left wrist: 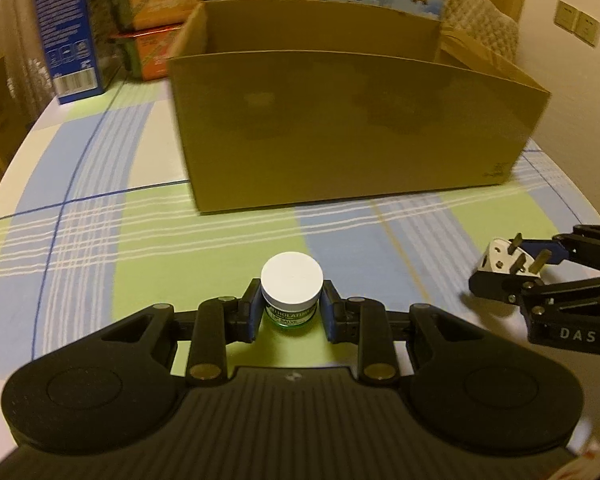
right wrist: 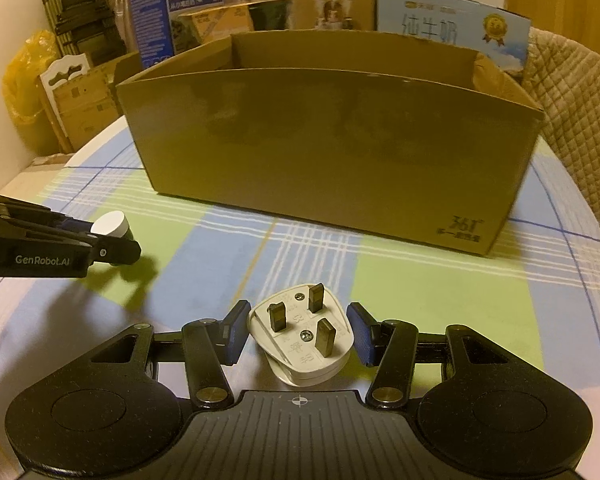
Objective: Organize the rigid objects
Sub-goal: 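Lift the jar and plug and carry both over the box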
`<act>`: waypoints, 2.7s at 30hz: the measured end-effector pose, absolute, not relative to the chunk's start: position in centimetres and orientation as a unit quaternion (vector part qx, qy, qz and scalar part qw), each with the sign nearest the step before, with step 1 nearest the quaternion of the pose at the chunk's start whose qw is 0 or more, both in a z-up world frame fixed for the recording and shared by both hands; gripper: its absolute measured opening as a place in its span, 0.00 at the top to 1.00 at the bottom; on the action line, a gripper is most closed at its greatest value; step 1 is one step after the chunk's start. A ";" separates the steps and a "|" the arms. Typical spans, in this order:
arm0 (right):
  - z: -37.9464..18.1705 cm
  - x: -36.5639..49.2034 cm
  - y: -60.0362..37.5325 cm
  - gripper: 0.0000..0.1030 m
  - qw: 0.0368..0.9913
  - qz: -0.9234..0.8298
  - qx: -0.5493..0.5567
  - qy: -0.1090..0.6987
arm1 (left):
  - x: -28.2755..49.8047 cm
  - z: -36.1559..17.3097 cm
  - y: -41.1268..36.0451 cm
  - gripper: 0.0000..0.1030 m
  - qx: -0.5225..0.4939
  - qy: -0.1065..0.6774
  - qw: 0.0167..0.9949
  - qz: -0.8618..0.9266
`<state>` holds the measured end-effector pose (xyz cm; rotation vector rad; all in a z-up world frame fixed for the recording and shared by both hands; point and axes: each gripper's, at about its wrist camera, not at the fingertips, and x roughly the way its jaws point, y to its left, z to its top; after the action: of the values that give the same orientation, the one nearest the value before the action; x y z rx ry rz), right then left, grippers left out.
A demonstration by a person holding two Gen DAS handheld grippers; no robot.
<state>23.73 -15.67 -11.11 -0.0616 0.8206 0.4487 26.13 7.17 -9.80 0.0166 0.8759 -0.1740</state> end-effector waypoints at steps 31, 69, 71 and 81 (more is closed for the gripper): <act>-11.5 21.9 -19.3 0.53 0.903 0.207 -0.047 0.374 | 26.2 -9.0 3.0 0.76 0.006 0.416 0.901 -0.123; 5.5 30.6 -17.9 0.53 0.909 0.222 -0.023 0.351 | 32.5 6.4 3.5 0.76 0.007 0.398 0.911 -0.110; 5.8 31.4 -17.8 0.53 0.907 0.222 -0.020 0.357 | 33.0 6.5 3.6 0.76 0.007 0.401 0.910 -0.106; 5.5 34.5 -18.3 0.53 0.899 0.207 0.005 0.386 | 35.5 6.3 4.1 0.76 0.004 0.404 0.910 -0.095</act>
<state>34.50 -18.30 5.48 0.0113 0.7986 0.4290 35.49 4.14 6.32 0.0080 0.8333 -0.1962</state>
